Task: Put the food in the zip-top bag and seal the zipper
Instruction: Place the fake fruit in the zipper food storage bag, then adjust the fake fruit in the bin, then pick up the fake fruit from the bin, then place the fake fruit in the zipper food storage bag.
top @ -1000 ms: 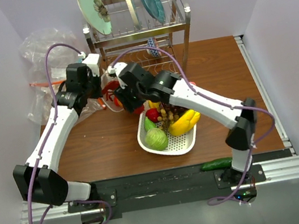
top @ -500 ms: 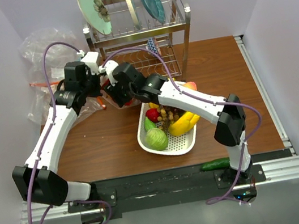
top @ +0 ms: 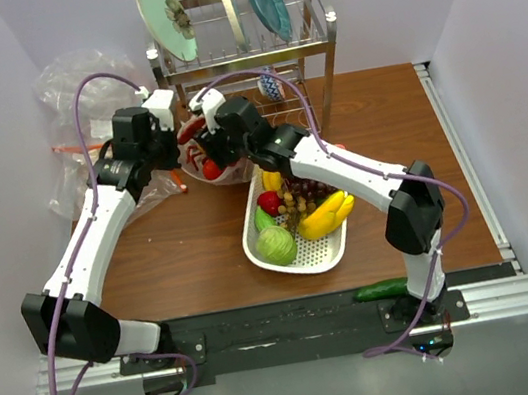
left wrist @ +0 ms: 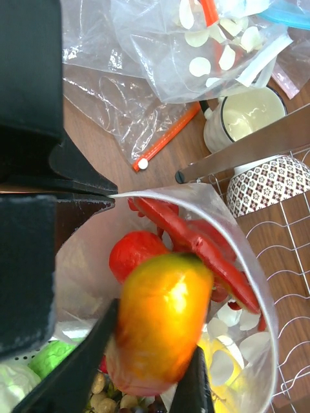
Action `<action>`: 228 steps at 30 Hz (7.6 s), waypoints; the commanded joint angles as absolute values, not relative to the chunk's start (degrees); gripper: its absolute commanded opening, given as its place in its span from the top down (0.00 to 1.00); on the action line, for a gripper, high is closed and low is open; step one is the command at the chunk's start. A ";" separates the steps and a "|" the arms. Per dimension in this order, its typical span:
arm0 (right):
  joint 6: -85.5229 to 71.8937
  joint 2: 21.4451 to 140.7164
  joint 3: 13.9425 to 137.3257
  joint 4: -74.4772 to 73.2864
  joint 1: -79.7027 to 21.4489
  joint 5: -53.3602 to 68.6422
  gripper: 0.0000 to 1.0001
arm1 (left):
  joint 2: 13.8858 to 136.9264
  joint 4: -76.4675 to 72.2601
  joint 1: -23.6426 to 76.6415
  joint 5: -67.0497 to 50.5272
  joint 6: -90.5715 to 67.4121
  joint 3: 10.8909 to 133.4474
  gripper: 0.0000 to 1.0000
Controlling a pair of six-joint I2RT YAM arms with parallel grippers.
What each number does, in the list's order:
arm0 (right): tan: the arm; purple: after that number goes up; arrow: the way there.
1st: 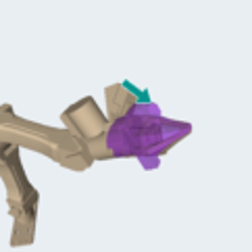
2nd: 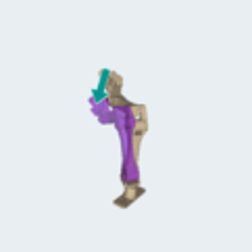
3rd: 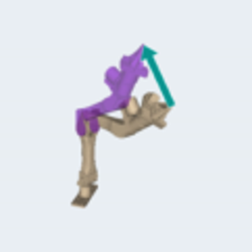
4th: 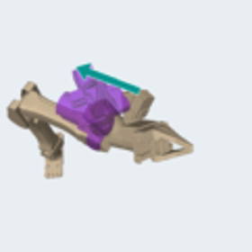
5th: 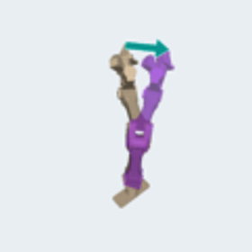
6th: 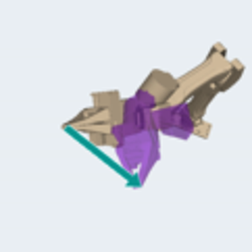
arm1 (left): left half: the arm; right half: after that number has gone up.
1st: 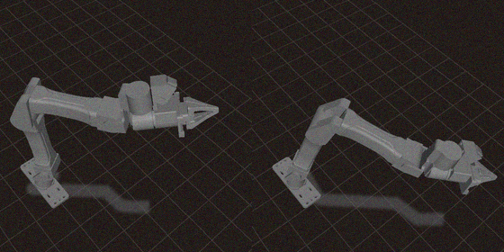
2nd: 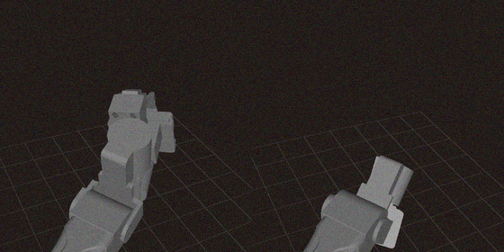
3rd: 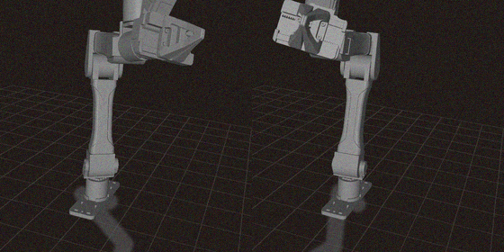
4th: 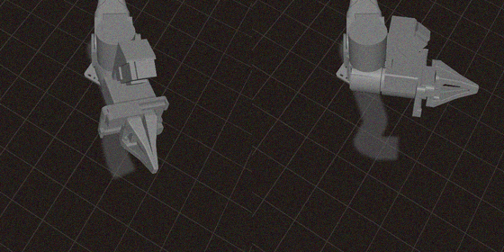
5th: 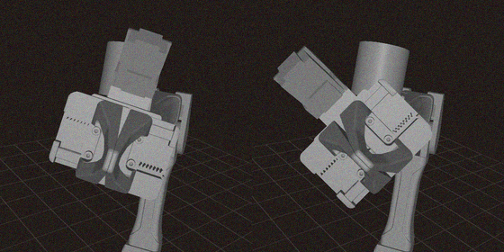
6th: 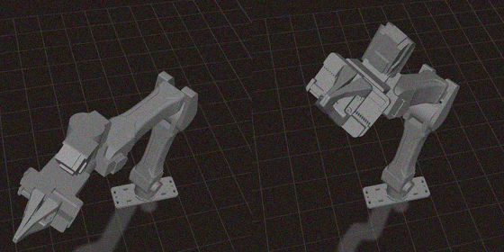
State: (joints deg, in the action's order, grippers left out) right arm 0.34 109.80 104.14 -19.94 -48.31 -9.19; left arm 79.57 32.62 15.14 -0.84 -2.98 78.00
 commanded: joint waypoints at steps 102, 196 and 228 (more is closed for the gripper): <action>-21.88 94.22 77.96 -50.36 -59.76 -19.86 0.09 | 76.73 30.41 14.85 -0.70 -2.11 78.84 1.00; -9.32 98.53 83.58 -34.36 -46.85 -12.48 0.46 | 77.34 30.67 14.85 1.58 -1.93 78.40 1.00; -5.10 105.64 115.49 -39.73 -46.85 -2.54 0.47 | 76.73 31.11 14.85 1.06 -2.11 78.66 1.00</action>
State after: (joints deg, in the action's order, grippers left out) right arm -6.81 104.73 112.77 -41.04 -47.18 -3.22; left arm 78.41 33.58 14.76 1.61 -2.76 77.97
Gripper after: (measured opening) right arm 0.582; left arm 0.018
